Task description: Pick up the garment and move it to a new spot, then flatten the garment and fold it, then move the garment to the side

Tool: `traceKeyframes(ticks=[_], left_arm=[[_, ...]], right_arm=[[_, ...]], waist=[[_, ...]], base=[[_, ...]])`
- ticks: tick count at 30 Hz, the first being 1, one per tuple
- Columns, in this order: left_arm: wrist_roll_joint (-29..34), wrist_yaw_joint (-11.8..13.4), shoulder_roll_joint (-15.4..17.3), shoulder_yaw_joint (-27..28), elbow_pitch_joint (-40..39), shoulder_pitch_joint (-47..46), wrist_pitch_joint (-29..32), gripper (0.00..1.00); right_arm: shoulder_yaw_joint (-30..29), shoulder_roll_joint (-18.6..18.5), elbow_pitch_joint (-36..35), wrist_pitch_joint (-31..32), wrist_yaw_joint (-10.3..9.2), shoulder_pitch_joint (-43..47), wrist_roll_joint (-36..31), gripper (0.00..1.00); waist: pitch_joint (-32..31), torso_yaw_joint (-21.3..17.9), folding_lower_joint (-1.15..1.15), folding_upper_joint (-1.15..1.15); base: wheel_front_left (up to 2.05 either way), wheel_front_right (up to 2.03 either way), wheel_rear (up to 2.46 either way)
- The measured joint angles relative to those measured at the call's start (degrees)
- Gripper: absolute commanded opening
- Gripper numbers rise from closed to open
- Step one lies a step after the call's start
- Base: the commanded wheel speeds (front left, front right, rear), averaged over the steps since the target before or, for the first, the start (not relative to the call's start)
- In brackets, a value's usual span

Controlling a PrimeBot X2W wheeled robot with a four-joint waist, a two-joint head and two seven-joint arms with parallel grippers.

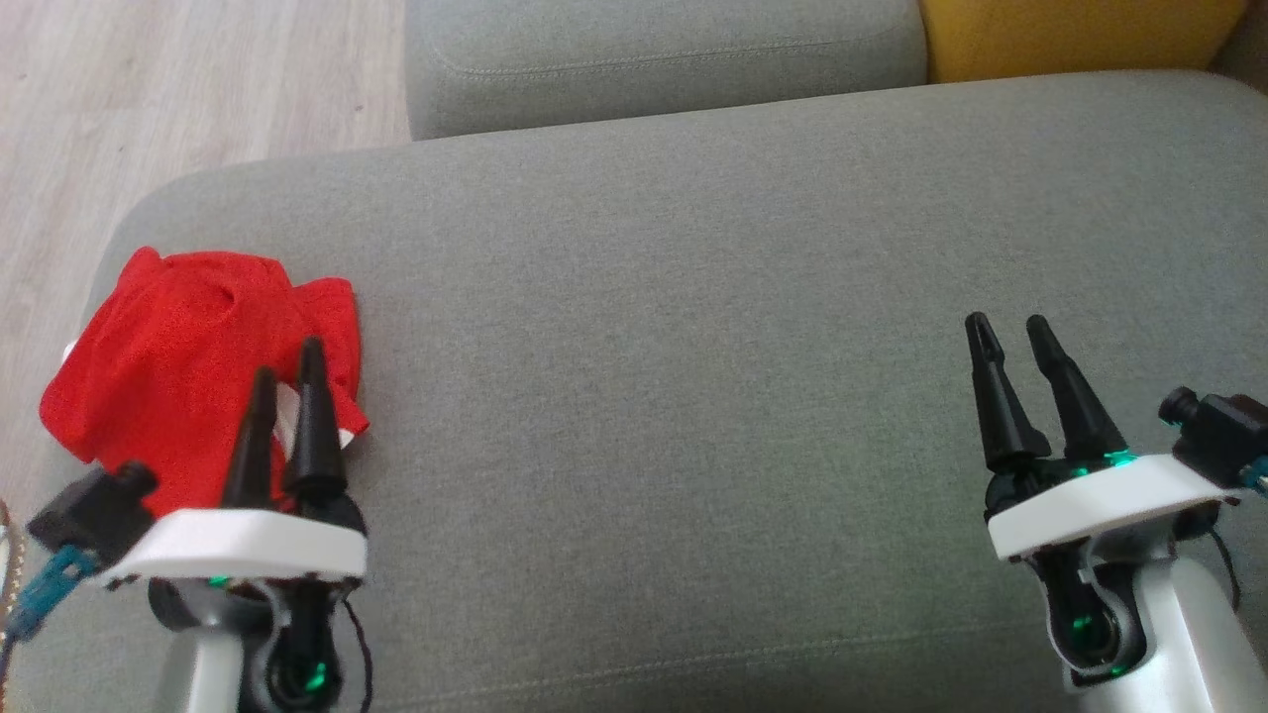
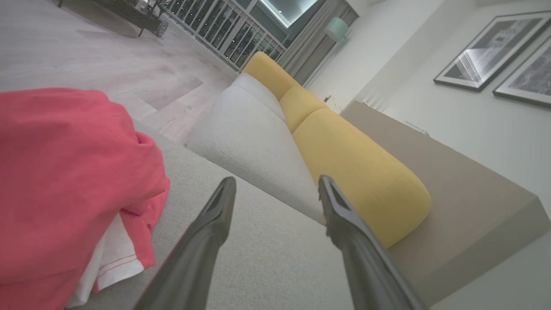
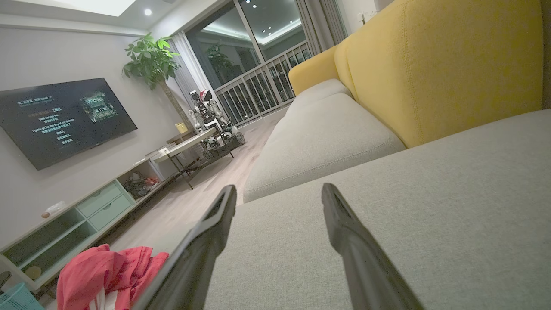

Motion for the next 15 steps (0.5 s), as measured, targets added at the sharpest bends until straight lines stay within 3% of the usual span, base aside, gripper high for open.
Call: traceKeyframes(ticks=[15], left_arm=[[16.22,11.50,7.72,-14.33,1.41,-0.41,-2.45,1.00]], right_arm=[[0.55,1.09,-0.82,-2.55,0.00,-0.04,-12.46,1.00]], waist=[[-0.18,-0.54,0.00,0.00]], base=[[0.00,0.00,0.00]])
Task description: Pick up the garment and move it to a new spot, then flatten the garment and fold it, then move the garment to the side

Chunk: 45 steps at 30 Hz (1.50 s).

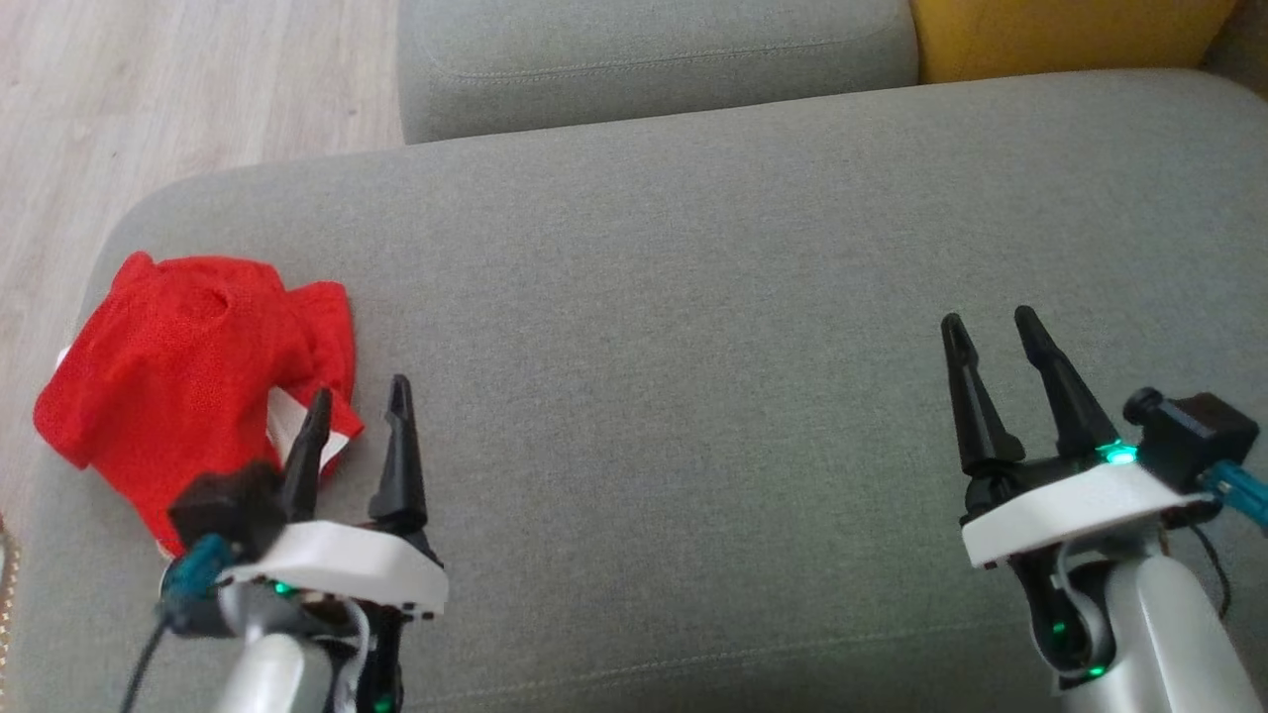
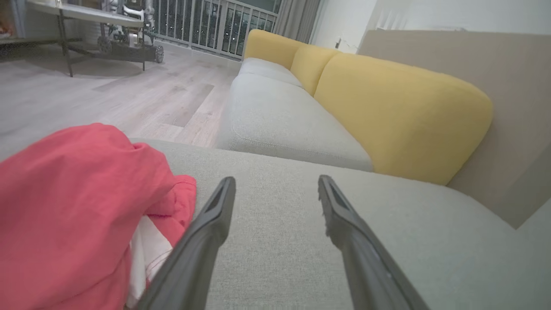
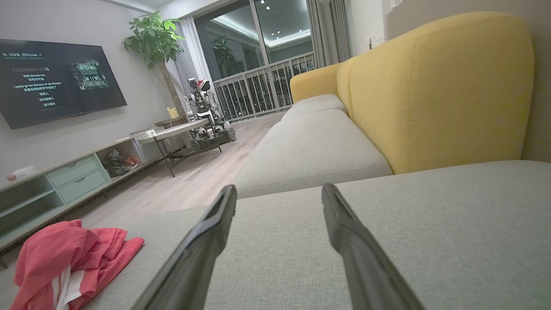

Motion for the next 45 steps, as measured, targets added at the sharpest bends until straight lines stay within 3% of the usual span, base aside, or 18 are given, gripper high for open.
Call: traceKeyframes(ticks=[10,23,30,37,45], left_arm=[[4.99,7.88,3.36,-7.36,0.86,-1.82,-1.74,1.00],[9.48,12.41,5.47,-12.98,2.02,-2.37,-3.72,1.00],[12.95,13.48,6.06,-14.92,2.24,-2.42,-4.76,1.00],[12.57,13.68,4.61,-14.04,0.89,-2.33,-6.04,1.00],[10.72,8.40,0.64,-8.93,1.47,0.36,-7.25,1.00]], right_arm=[[0.02,0.82,0.04,-1.49,0.00,0.00,-6.57,1.00],[0.82,1.24,2.45,-3.58,0.00,0.03,-11.78,1.00],[2.12,1.25,2.40,-4.58,0.00,0.03,-15.95,1.00],[2.92,1.26,3.00,-5.77,0.00,0.03,-15.40,1.00],[2.75,1.26,5.47,-6.73,0.00,-0.29,-12.65,1.00]], waist=[[-0.26,0.04,0.00,0.00],[-0.77,-0.32,0.00,0.00],[-0.80,-0.56,0.00,0.00],[-0.60,-0.41,0.00,0.00],[-0.60,-0.25,0.00,0.00]], base=[[0.00,0.00,0.00],[0.00,0.00,0.00],[0.00,0.00,0.00],[0.00,0.00,0.00],[0.00,0.00,0.00]])
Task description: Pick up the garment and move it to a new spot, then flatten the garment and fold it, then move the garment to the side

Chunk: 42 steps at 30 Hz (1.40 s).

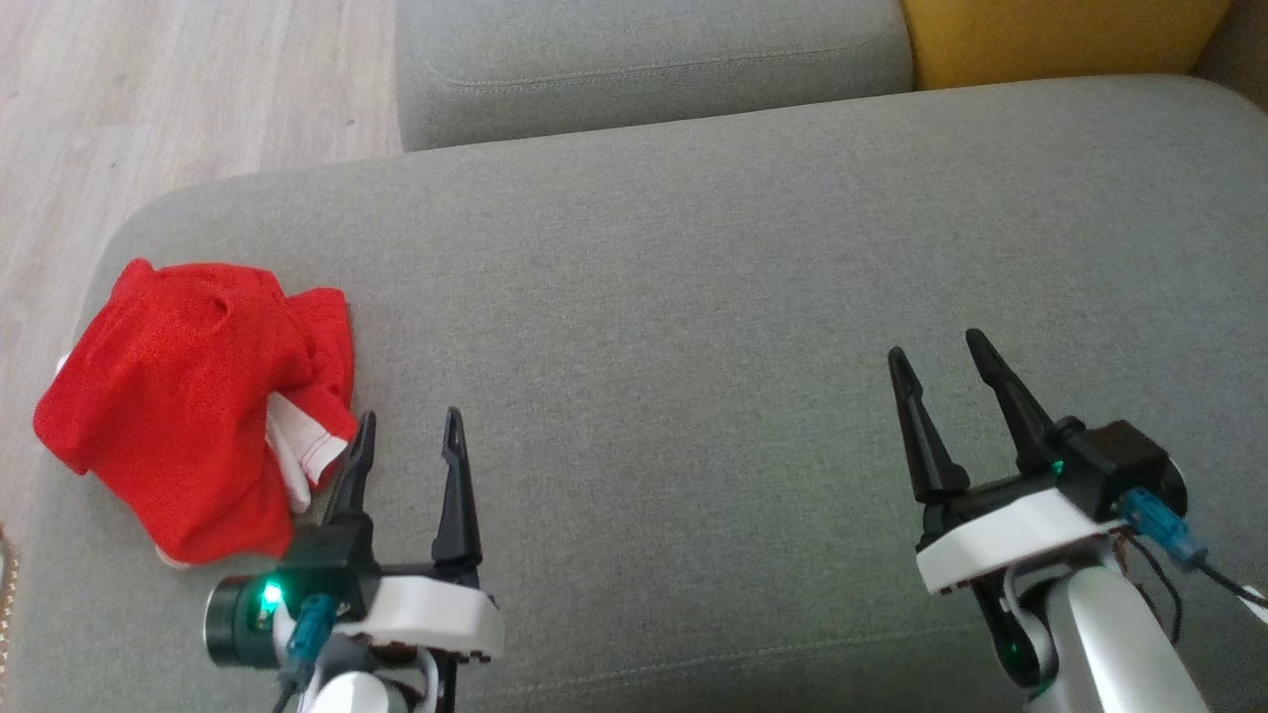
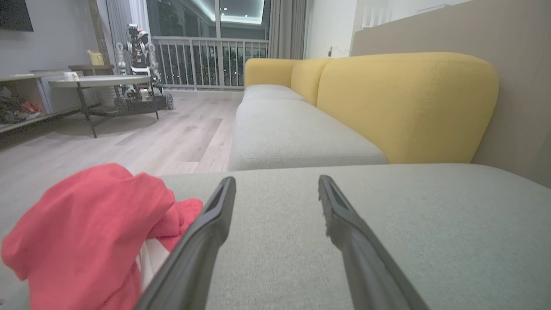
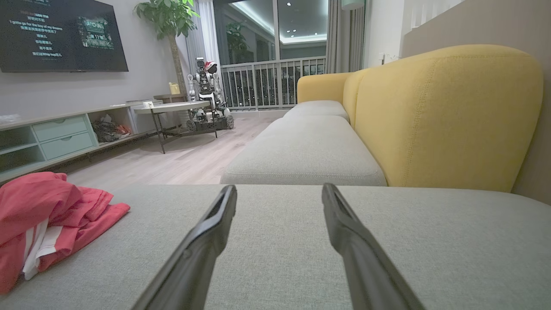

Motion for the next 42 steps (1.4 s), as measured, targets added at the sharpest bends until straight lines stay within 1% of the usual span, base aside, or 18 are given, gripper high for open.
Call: traceKeyframes(ticks=[5,11,18,23,27,29,33,34,40,42], left_arm=[[0.03,-3.39,-2.26,3.24,2.57,1.13,0.00,1.00],[1.74,-6.22,-4.10,6.25,4.14,1.13,0.00,1.00],[4.09,-8.54,-5.53,8.78,5.06,1.13,0.00,1.00],[5.06,-9.57,-6.30,9.93,5.50,1.12,0.00,1.00],[5.65,-10.14,-6.80,11.02,5.77,1.13,0.00,1.00],[6.27,-10.66,-6.93,11.17,6.04,1.25,0.00,1.00],[6.72,-10.73,-7.04,12.10,6.02,1.92,0.00,1.00],[6.72,-10.73,-7.04,12.10,6.02,1.92,0.00,1.00],[6.27,-11.26,-7.10,13.92,5.87,2.68,0.00,1.00],[7.04,-11.49,-7.10,14.33,5.88,3.17,0.00,1.00]], right_arm=[[-0.31,0.00,0.98,0.01,0.00,-0.90,0.02,1.00],[-0.67,0.00,1.70,0.02,0.00,-0.88,0.89,1.00],[-1.09,0.00,1.66,0.02,0.00,-0.88,-0.60,1.00],[-0.66,0.00,1.60,0.01,0.00,-0.86,-0.68,1.00],[0.27,0.01,1.21,-0.01,0.00,-0.76,-0.77,1.00],[1.04,0.00,0.86,-0.25,0.00,-0.53,-0.77,1.00],[2.36,0.01,0.75,-0.25,0.00,-0.35,-1.12,1.00],[2.36,0.01,0.75,-0.25,0.00,-0.35,-1.12,1.00],[3.71,0.01,0.69,-0.29,0.00,-0.17,-1.11,1.00],[3.92,0.01,0.71,-0.29,0.00,-0.02,-0.96,1.00]], waist=[[0.07,-0.09,0.00,0.00],[0.21,-0.20,0.00,0.00],[0.35,-0.03,0.00,0.00],[0.22,1.30,0.00,0.00],[0.05,3.28,0.00,0.00],[-0.03,5.35,0.00,0.00],[-0.02,8.68,0.00,0.00],[-0.02,8.68,0.00,0.00],[-0.20,14.20,0.00,0.00],[-0.40,16.07,0.00,0.00]], base=[[0.00,0.00,0.00],[0.00,0.00,0.00],[0.00,0.00,0.00],[0.00,0.00,0.00],[0.00,0.00,0.00],[0.00,0.00,0.00],[0.00,0.00,0.00],[0.00,0.00,0.00],[0.00,0.00,0.00],[0.00,0.00,0.00]])
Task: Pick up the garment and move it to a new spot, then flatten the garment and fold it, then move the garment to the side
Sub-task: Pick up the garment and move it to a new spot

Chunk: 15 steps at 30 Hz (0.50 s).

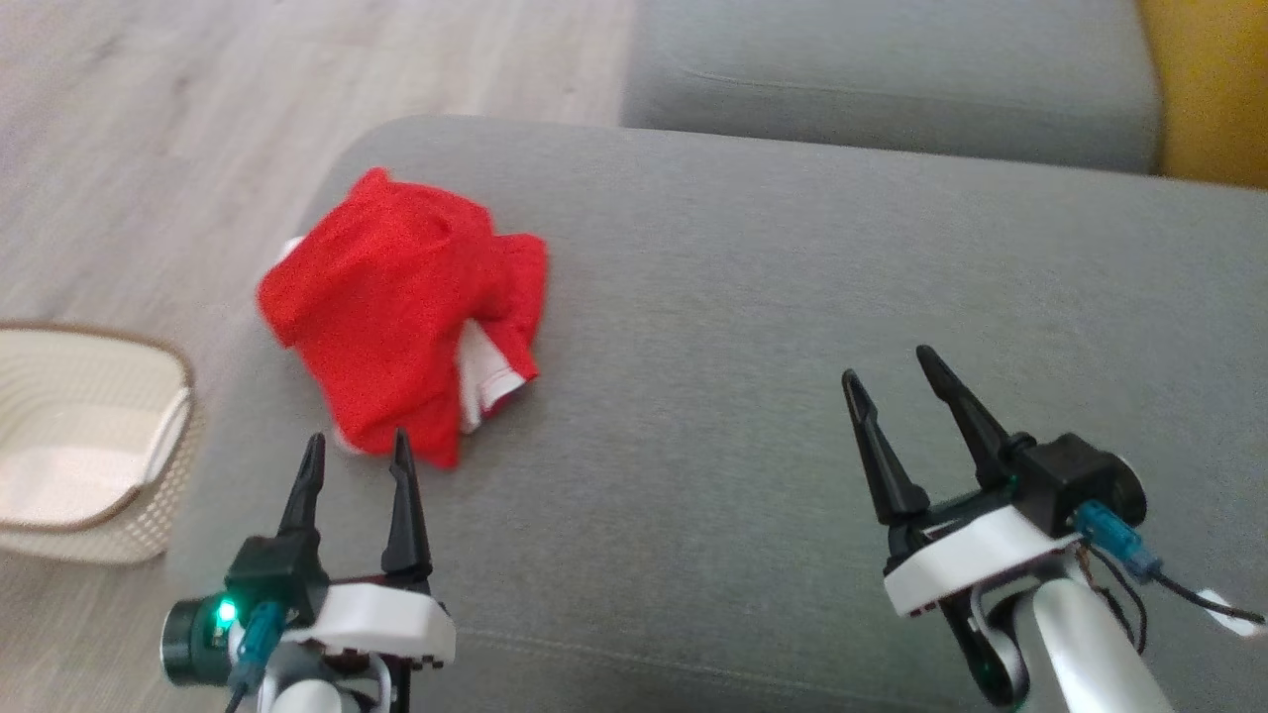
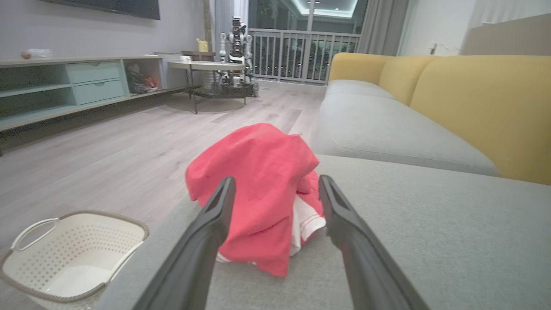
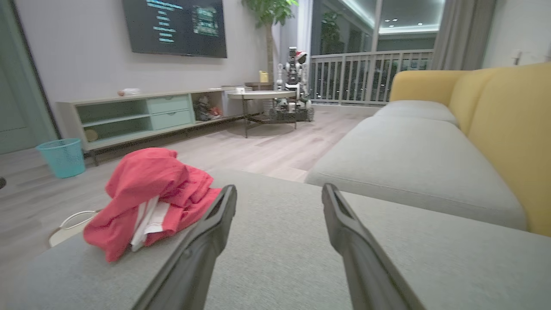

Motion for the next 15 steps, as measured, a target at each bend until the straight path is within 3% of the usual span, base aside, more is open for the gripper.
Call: traceKeyframes(ticks=[7,15], left_arm=[[0.77,-0.25,-0.01,1.62,-1.33,1.90,0.00,1.00],[1.54,-1.44,-0.01,3.66,-2.23,3.85,0.00,1.00]], right_arm=[[1.41,0.00,0.63,-0.02,0.00,1.66,1.57,1.00],[2.68,0.04,1.34,-0.13,0.00,1.90,3.43,1.00]], waist=[[-1.25,5.92,0.00,0.00],[-3.15,9.64,0.00,0.00]], base=[[0.00,0.00,0.00],[0.00,0.00,0.00]])
